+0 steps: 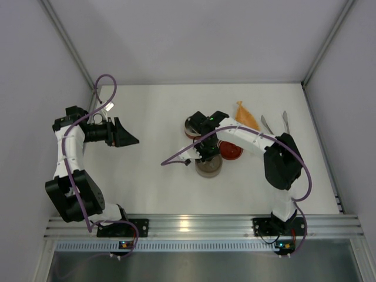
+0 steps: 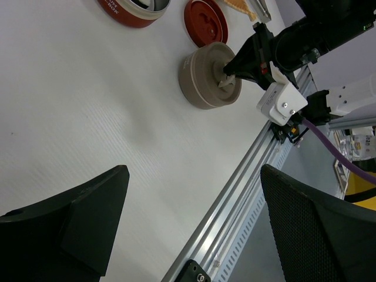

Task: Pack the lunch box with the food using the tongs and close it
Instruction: Adjust the box lid on the packing box, then move the packing box to the center of the board.

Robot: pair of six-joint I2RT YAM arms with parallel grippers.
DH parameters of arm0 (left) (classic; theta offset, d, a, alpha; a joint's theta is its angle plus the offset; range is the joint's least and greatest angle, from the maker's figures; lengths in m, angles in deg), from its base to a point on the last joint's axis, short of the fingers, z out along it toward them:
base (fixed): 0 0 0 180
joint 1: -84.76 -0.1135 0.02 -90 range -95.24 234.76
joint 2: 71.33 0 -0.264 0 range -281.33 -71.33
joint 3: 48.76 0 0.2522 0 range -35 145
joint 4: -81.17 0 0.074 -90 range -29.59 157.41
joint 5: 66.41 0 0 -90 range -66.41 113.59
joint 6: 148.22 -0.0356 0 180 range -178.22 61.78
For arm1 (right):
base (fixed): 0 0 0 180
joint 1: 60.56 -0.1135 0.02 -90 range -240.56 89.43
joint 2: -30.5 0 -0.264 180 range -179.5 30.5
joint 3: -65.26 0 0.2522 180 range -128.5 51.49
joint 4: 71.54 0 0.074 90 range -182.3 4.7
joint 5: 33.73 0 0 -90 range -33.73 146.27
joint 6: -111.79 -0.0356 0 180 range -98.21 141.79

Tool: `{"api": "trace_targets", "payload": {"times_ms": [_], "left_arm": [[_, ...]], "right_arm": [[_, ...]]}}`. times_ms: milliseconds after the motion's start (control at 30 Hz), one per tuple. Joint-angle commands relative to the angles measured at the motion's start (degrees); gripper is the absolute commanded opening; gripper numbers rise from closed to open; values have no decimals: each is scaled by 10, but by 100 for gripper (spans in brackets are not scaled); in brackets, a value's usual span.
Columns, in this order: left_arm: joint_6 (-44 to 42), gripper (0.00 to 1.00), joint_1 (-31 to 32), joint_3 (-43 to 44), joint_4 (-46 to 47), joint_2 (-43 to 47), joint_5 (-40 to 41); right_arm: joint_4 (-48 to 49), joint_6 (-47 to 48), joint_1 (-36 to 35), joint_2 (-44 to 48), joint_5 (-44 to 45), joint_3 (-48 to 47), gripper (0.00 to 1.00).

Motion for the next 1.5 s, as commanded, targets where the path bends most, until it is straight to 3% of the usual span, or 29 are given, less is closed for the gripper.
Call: {"api": "trace_targets", "payload": {"times_ms": [0,167,500,633,733,767,900,1467], "left_arm": [[-16,98,-4,-3,-8,6,-26],[-4,98,-5,2,-9,6,-31],[76,98,-16,-4,53,32,-23],[105,98,-16,-11,81,46,-16],[124,98,-16,-15,98,54,-11],[126,98,-16,-15,101,55,-8],[136,98,-15,-14,109,60,-3],[40,98,-16,-3,24,38,-26]], "right_arm": [[18,-88,-13,-9,-25,-24,0],[36,-215,-11,-3,-53,14,0],[256,-531,-5,119,-94,216,0],[335,-696,-5,148,-87,284,0],[401,-817,-27,174,7,322,0],[408,-823,-38,178,73,324,0],[442,-848,-79,201,105,359,0],[422,-742,-93,236,-104,393,0]]}}
